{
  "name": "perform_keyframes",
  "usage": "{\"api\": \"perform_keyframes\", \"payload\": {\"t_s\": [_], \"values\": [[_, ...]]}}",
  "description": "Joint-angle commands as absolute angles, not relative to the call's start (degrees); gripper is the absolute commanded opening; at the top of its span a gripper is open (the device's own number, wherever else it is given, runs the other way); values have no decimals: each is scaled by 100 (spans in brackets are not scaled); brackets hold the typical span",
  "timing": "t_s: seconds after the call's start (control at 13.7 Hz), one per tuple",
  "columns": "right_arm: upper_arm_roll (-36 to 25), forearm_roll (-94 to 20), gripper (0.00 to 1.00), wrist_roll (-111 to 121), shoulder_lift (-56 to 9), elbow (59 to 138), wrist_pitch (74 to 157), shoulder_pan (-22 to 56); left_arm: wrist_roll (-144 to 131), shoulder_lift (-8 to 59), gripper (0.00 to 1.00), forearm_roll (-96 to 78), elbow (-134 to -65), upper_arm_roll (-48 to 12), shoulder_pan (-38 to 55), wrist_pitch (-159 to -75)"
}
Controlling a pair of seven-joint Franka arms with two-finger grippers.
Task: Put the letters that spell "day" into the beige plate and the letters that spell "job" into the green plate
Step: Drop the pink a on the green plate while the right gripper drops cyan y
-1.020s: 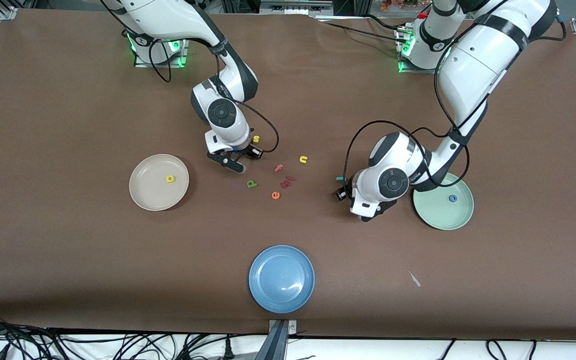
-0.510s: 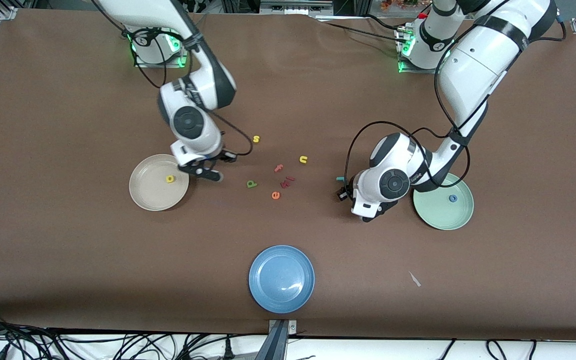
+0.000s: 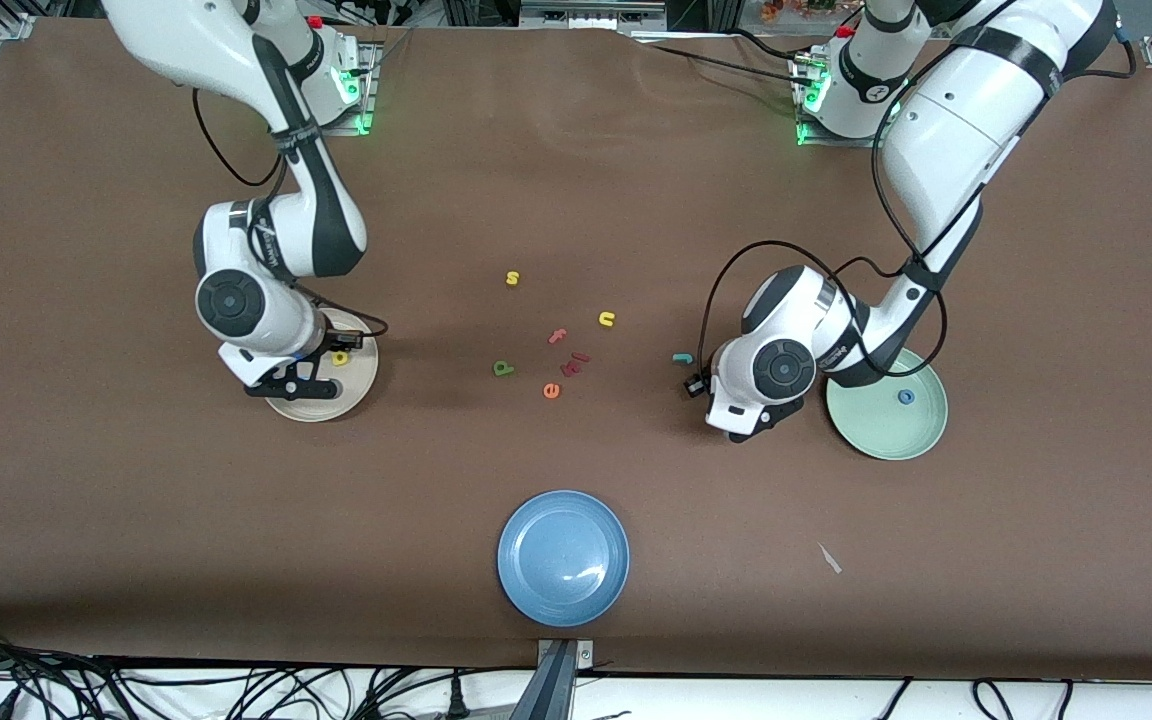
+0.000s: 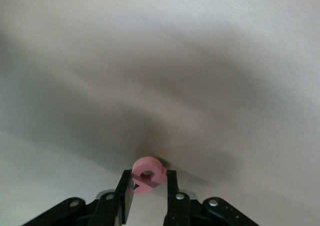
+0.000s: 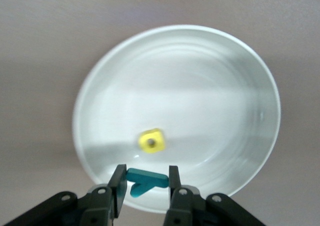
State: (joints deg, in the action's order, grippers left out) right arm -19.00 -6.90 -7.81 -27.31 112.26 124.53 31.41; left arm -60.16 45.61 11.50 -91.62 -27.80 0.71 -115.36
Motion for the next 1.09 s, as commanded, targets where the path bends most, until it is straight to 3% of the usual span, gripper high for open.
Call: {"api": "perform_keyframes", "payload": {"t_s": [0.0,0.07,0.15,0.22,0.51,0.87,0.95,1.02], "values": [[-1863,-782,22,-73,-2804,11389,12437,2867,-5259,3817,0,1021,-9211,-2804,-324,-10682],[-1863,-782,24,86,-2812,11495,12489,2770,-4838,3640,0,819,-9202,-2804,-491,-10374],[-1863,-808,66,105,-2847,11496,12498,2708,-4425,3526,0,748,-9211,-2804,-710,-10093],[-1863,-913,100,105,-2874,11487,12489,2707,-4064,3429,0,747,-9228,-2804,-929,-9855],[-1636,-1002,100,27,-2620,11303,12165,2751,-2894,3453,2,992,-9465,-2760,-1756,-9624],[-722,-1046,100,-554,-2610,10724,12418,2821,-2593,3928,8,1457,-9475,-2707,-2021,-10465],[-642,-994,100,-519,-2610,10644,12436,2839,-2601,4016,15,1502,-9475,-2707,-2030,-10598],[-633,-1002,100,-432,-2645,10443,12393,2848,-2602,4025,32,1503,-9475,-2707,-2039,-10617]]}}
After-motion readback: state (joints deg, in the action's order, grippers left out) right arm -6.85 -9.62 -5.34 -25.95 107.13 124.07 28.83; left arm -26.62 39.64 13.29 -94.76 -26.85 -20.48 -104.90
